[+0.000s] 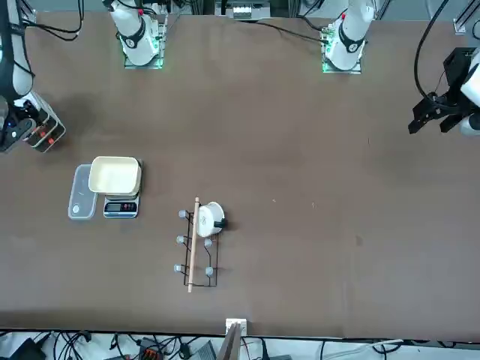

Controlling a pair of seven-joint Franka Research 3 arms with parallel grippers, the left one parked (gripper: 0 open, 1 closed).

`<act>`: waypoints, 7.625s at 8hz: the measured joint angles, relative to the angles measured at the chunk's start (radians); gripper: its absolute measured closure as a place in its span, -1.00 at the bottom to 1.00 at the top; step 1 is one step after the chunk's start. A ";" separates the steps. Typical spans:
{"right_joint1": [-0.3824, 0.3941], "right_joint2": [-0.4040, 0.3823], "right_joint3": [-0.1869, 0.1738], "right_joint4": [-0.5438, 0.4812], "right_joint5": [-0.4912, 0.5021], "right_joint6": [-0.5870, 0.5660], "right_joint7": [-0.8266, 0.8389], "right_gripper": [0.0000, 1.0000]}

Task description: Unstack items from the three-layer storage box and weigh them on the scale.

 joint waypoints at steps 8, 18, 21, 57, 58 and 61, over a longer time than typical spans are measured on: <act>-0.055 0.032 0.001 -0.022 -0.019 0.056 0.000 -0.04; -0.060 0.031 0.005 -0.025 -0.054 0.069 0.000 0.73; -0.060 0.031 0.007 -0.025 -0.057 0.069 0.000 0.74; 0.023 0.065 -0.003 -0.001 0.082 0.100 0.066 -0.04; 0.023 0.059 -0.003 0.000 0.082 0.096 0.067 0.30; 0.023 0.034 0.002 0.004 0.083 0.041 0.068 0.30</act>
